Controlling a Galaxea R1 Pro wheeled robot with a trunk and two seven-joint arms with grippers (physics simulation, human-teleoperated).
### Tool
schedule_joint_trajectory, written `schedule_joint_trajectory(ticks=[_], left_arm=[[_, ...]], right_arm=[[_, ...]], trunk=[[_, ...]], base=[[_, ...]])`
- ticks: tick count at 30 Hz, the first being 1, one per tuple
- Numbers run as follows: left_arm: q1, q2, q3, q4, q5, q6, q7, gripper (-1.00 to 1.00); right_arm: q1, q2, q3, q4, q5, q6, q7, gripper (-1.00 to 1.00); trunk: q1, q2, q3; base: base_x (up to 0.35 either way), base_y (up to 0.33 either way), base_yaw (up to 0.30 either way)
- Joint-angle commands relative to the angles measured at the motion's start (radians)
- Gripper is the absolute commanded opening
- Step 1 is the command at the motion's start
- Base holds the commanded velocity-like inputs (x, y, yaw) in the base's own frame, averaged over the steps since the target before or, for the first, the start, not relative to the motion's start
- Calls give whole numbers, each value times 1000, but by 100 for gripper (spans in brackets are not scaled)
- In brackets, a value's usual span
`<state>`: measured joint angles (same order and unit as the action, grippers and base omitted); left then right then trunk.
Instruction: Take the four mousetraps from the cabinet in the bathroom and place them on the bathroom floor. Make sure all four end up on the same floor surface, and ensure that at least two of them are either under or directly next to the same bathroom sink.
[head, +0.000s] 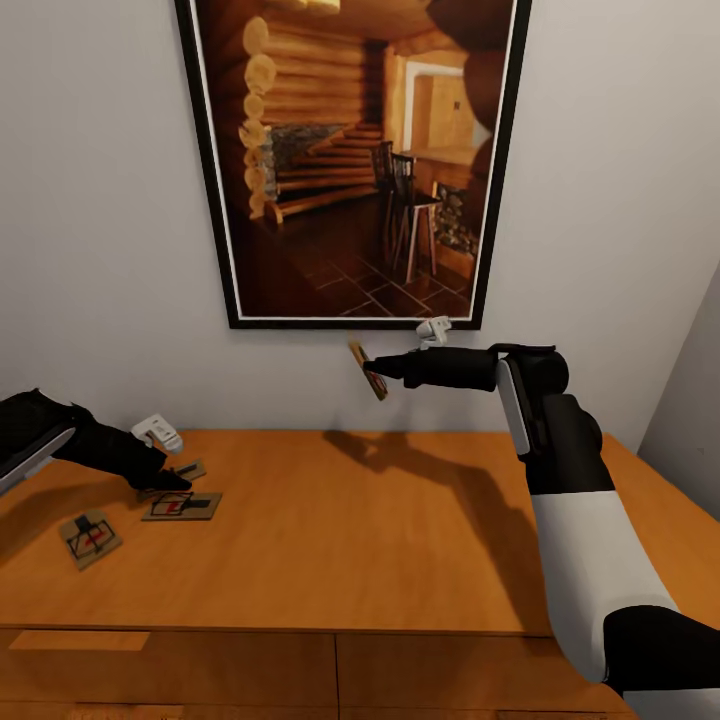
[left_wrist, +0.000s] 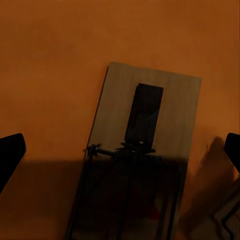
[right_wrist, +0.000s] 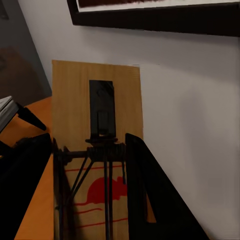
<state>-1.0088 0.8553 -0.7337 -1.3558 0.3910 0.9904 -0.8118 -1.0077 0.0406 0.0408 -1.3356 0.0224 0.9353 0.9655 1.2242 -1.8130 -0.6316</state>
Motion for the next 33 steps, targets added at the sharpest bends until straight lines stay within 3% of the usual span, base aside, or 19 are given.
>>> schedule_joint_trajectory(ticks=[1,10,16,33], left_arm=[[-2,1,-3,0,1,3,-1,100],[-2,2,-1,0,1,3,-1,100],[-2,2,-1,0,2,3,-1,100],[-2,2,-1,0,0,2,0,100]], right_arm=[[-1,1,-1,-1,2,7,4,-100],[-1,1,-1,-1,2,7,4,-100],[-1,1,0,-1,2,7,4,-100],[-1,1,0,-1,2,7,4,-100]], trunk=[[4,-8,-4],[12,-22,-11],[35,-64,-29],[35,-64,-29]], base=[[0,0,0],[0,0,0],[0,0,0],[0,0,0]])
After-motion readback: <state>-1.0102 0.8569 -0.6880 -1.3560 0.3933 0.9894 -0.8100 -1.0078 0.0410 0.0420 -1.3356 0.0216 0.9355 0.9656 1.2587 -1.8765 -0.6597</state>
